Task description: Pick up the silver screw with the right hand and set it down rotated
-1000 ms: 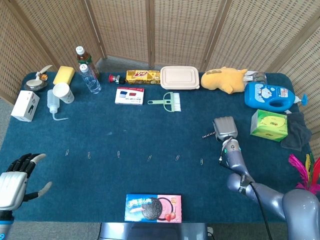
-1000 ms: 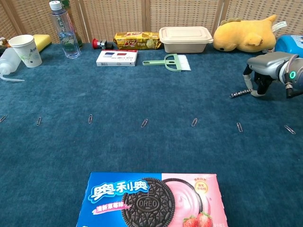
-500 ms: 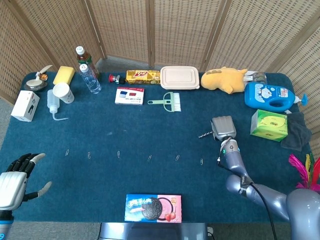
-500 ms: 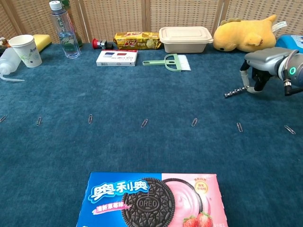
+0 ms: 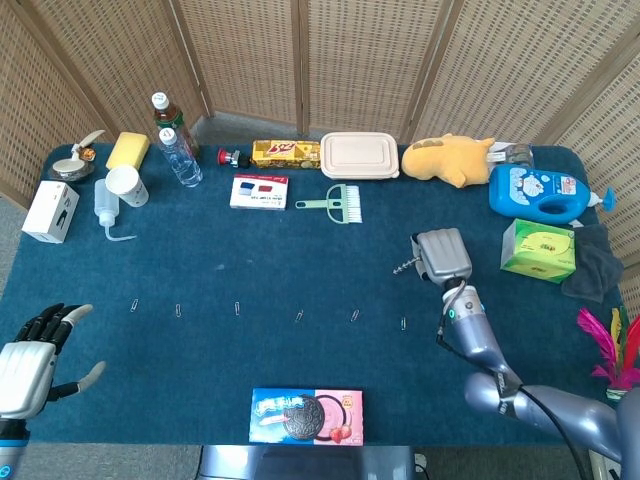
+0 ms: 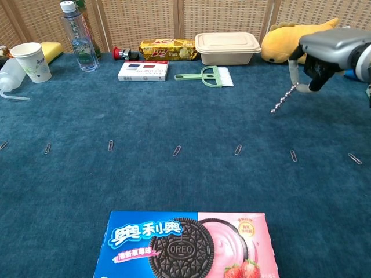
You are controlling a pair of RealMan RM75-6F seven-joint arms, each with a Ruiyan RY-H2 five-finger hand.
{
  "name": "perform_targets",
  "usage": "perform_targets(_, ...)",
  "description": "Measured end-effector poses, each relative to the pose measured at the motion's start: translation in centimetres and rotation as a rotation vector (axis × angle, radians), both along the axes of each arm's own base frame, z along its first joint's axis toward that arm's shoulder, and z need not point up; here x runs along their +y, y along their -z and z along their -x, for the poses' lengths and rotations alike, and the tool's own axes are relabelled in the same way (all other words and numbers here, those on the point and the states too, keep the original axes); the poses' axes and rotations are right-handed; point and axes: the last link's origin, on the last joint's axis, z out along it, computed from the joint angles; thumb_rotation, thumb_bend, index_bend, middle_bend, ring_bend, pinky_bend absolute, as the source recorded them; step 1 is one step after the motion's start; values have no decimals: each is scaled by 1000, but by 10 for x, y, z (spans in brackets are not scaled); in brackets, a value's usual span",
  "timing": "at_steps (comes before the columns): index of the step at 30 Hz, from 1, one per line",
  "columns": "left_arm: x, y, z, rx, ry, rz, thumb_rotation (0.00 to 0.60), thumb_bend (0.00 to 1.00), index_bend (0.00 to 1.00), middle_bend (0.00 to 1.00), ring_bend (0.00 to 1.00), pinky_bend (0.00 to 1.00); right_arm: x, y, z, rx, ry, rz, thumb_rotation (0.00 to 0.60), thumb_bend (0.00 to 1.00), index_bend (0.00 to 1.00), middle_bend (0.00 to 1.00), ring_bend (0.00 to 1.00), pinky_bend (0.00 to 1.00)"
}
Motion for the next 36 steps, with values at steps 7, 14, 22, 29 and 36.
perform_targets(7, 0, 0, -1, -1, 4, -6, 457, 389, 161, 201, 123, 192, 28, -23, -30, -76, -126, 5, 600, 399, 737, 936, 923, 799)
perform_targets(14, 2, -4, -3, 1, 14, -21, 458, 389, 161, 201, 123, 192, 51, -32, -49, -104, -209, -17, 600, 398, 733, 937, 923, 799)
perform_targets(22, 7, -15, -3, 17, 26, -56, 458, 389, 161, 201, 123, 192, 68, -17, -66, -73, -275, -72, 600, 399, 730, 937, 923, 799)
perform_targets(29, 11, -20, -4, 22, 40, -68, 459, 389, 159, 200, 122, 192, 75, 8, -81, -27, -318, -128, 600, 398, 724, 937, 922, 799)
perform_targets(36, 10, -21, -3, 25, 38, -69, 456, 389, 157, 198, 122, 192, 73, 27, -87, 10, -331, -167, 600, 398, 720, 937, 920, 799)
